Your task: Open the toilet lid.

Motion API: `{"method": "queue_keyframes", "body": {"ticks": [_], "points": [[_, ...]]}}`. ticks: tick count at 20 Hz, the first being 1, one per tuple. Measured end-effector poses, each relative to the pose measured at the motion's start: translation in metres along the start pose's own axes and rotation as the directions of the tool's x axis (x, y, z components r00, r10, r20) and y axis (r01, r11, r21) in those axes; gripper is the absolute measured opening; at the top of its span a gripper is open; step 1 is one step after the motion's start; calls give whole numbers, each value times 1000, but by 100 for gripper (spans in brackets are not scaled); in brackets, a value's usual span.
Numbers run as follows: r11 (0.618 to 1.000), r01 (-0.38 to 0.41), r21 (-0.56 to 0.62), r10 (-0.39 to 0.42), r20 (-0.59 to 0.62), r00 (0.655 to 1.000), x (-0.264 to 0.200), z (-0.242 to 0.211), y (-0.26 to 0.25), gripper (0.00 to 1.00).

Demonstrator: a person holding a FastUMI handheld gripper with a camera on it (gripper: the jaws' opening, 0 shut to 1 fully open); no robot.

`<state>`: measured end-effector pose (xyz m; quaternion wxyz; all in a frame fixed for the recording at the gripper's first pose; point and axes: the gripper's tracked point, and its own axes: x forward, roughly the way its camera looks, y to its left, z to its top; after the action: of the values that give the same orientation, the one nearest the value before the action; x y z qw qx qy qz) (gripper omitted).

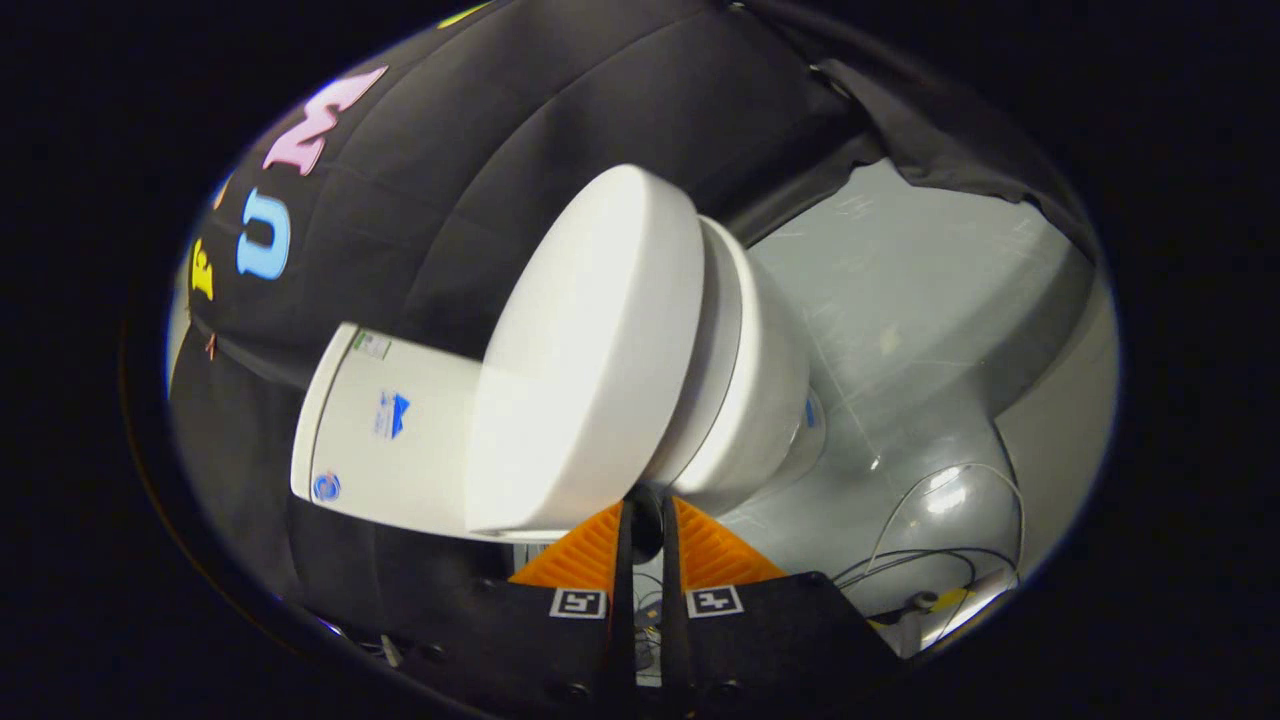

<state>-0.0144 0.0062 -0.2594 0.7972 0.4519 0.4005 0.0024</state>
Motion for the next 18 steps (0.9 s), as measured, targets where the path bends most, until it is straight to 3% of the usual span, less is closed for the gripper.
{"method": "queue_keyframes", "body": {"ticks": [6,8,9,10,18], "points": [[991,-37,-127,35,-23,999,0,3,6,15],[994,-35,-104,33,-18,999,-2,4,4,15],[998,-33,-49,34,8,999,-2,10,7,10],[997,-31,-65,31,-5,1000,-3,9,5,5],[992,8,-127,-6,20,1000,-5,10,7,5]]}}
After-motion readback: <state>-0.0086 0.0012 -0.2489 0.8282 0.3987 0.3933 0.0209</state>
